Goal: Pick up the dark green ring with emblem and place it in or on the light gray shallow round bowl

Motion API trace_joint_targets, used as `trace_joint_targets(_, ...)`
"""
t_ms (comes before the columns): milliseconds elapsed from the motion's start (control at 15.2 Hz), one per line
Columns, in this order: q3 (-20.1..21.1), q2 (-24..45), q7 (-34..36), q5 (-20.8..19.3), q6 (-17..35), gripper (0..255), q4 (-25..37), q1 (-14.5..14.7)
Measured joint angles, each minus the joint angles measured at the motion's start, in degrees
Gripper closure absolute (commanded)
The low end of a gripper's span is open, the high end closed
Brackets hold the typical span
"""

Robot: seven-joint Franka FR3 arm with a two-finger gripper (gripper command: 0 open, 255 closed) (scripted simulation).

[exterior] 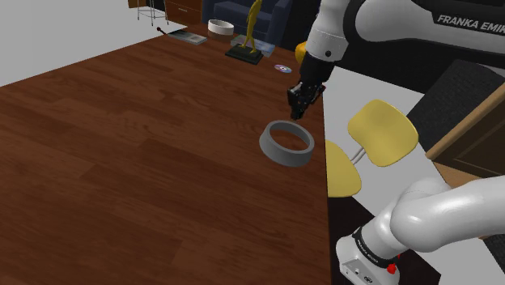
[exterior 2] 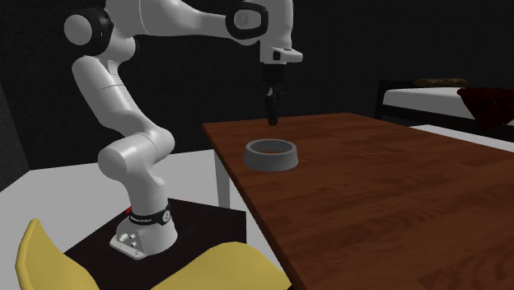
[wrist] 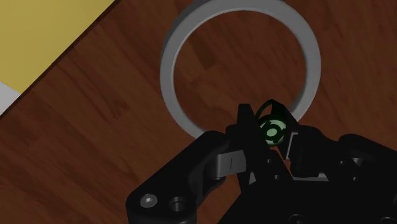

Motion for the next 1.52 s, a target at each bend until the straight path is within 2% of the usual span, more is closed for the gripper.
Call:
trace_joint_targets(792, 0.08, -1.2, -1.08, 0.56, 8.9, 255, -10.17, 0.24)
trace_joint_targets(1254, 0.2, -0.98, -1.06, 0.59, 9.88, 255, -10.9, 0.24)
trace_joint_targets(1320, 0.2, -0.97, -1.06, 0.59, 9.88, 0, -10.9, 0.24)
trace_joint_targets(1518, 0.2, -0.98, -1.06, 0.59, 9.88, 0, -10.9, 0.24)
